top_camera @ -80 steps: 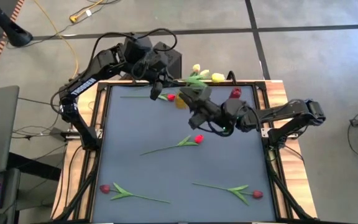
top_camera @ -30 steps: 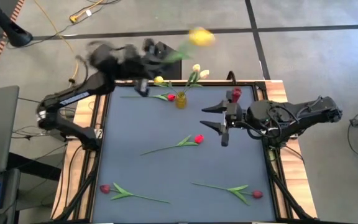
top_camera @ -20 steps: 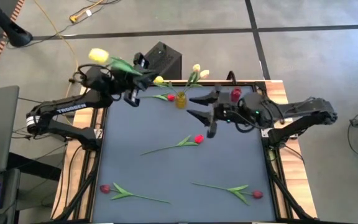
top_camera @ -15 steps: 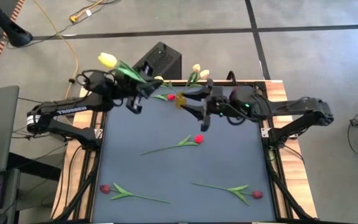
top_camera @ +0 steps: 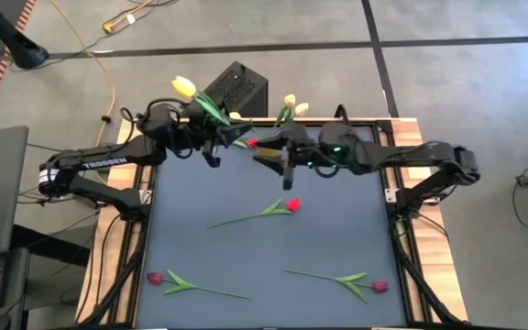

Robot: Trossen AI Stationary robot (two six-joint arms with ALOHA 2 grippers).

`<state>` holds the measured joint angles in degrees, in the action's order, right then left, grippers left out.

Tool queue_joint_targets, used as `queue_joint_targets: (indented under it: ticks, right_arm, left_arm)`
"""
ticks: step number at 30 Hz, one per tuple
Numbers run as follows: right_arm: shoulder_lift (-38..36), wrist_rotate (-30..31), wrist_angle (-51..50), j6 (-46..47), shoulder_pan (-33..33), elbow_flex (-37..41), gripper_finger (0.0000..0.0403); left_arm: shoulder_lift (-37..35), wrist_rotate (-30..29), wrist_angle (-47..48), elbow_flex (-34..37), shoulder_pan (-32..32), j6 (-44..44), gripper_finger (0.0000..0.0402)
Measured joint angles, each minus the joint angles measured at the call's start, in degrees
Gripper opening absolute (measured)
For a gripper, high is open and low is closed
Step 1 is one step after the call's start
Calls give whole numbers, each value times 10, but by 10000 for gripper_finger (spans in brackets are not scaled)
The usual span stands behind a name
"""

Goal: Sort flowers into vase by color
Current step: Put the yellow flower into the yellow vase

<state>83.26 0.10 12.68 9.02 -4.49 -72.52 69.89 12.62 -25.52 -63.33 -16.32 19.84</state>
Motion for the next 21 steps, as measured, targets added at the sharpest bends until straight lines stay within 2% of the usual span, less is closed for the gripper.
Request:
queue_joint_targets:
  ticks: [7,16,21]
  right_arm:
    - [18,-3,17,1,-1,-1,223]
    - [32,-2,14,1,-6,-1,223]
    - [34,1,14,1,-6,-1,204]
  left_arm:
    - [0,0,58,0,0,7,0]
    - [0,-14,71,0,2,10,0]
    - [0,-17,85,0,3,10,0]
